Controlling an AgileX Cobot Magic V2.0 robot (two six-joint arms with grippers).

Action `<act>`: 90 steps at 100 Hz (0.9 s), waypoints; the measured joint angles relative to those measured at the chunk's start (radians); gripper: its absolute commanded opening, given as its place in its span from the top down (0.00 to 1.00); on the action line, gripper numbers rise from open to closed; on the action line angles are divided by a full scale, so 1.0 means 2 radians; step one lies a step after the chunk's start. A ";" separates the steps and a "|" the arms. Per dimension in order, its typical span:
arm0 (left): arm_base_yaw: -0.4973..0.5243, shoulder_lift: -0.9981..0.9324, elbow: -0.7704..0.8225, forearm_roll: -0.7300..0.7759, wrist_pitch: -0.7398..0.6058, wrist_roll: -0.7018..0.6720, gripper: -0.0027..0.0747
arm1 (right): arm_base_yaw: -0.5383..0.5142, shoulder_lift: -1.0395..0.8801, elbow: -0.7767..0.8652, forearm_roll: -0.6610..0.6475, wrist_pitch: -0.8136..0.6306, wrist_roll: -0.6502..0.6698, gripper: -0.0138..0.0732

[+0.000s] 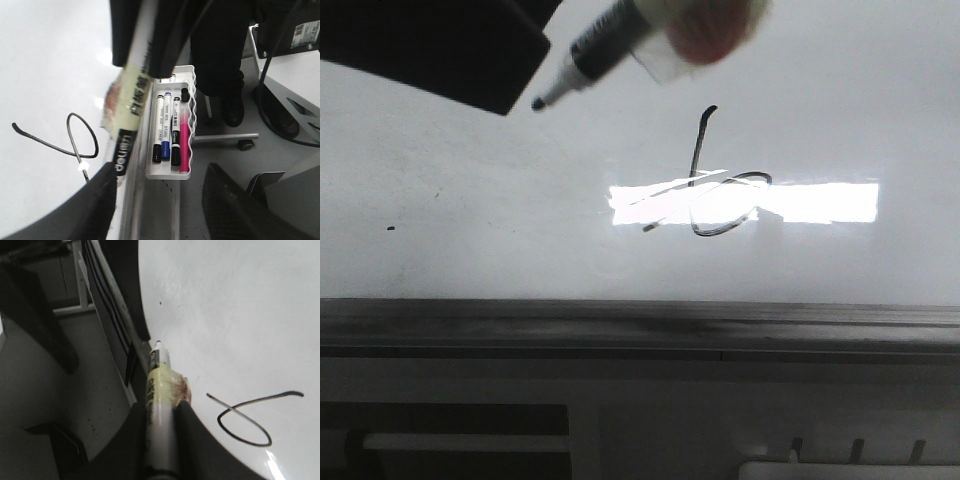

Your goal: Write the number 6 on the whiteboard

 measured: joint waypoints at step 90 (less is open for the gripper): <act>-0.001 0.061 -0.003 -0.014 -0.010 0.008 0.94 | 0.022 0.033 0.000 0.026 -0.013 0.000 0.89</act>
